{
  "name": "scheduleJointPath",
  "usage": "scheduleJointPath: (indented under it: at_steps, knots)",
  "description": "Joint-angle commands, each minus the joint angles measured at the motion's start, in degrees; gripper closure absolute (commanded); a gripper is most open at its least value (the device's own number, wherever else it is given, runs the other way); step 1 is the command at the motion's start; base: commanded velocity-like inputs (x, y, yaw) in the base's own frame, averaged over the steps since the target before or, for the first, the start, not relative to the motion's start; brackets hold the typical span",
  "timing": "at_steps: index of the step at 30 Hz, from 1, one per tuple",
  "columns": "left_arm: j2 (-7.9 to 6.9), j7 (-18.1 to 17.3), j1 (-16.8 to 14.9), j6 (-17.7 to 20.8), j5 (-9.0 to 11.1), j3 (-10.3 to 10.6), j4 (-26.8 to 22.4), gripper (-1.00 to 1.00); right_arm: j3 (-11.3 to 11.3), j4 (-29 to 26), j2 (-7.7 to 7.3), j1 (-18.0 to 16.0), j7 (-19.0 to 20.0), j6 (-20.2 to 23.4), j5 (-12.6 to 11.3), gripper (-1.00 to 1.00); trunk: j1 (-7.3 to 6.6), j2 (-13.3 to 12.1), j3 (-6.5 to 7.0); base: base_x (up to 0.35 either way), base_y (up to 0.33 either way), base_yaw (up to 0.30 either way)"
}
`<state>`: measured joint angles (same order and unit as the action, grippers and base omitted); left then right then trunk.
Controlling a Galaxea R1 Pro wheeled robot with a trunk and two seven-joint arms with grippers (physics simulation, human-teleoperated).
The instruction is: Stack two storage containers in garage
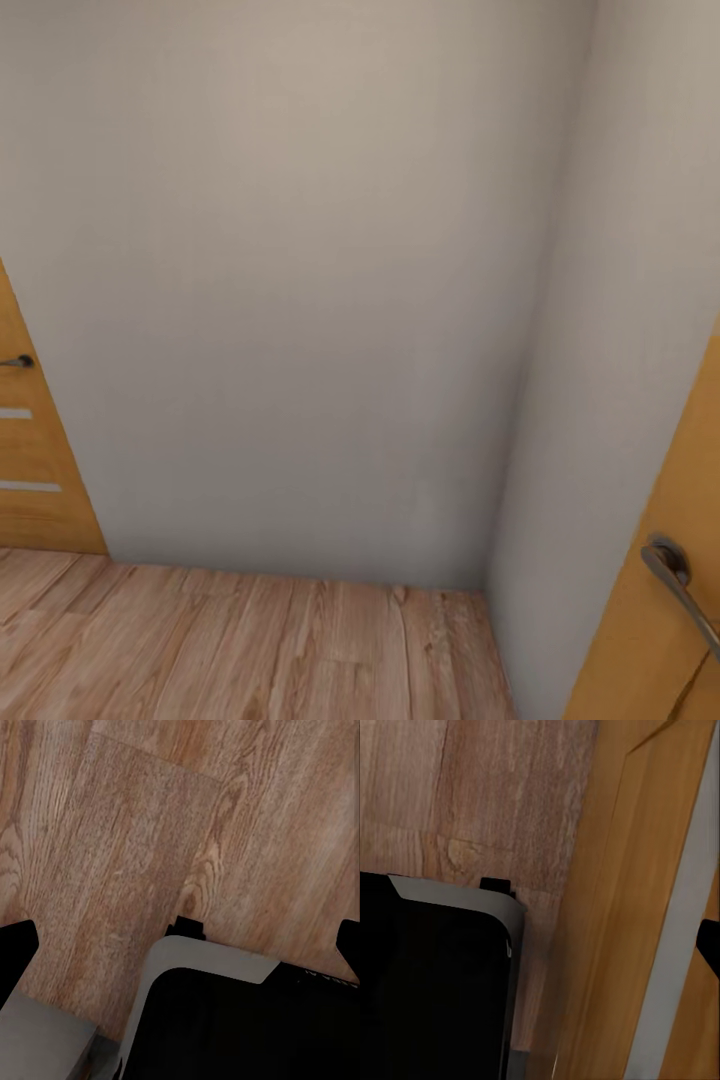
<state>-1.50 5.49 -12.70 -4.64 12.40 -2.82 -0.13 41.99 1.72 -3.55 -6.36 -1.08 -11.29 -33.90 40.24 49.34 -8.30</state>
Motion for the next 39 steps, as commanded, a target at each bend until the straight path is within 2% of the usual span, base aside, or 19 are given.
scheduleJointPath:
  at_steps: [1,6,17,39]
  knots:
    - [0.01,0.0,0.0,-0.2,0.1,-0.3,0.0,-1.0,0.5,0.1,0.03,-0.1,-0.1,-0.2,-0.3,-1.0,0.04,0.1,-0.08,0.322,0.0,0.0]
    - [0.01,0.0,0.0,-0.2,0.1,-0.2,0.0,-1.0,0.5,0.1,0.03,-0.1,-0.1,-0.3,-0.3,-1.0,0.04,0.1,-0.08,0.322,0.0,0.034]
    - [0.01,0.0,0.0,-0.5,0.1,-0.3,0.0,-1.0,0.5,0.1,0.08,-0.1,-0.1,-0.3,-0.3,-1.0,0.04,0.1,-0.08,0.29,0.0,0.246]
    - [0.01,0.0,0.0,-0.6,0.1,-0.3,0.0,-1.0,0.5,0.1,0.03,-0.1,-0.1,-0.3,-0.3,-1.0,0.04,0.1,-0.08,0.013,0.0,0.269]
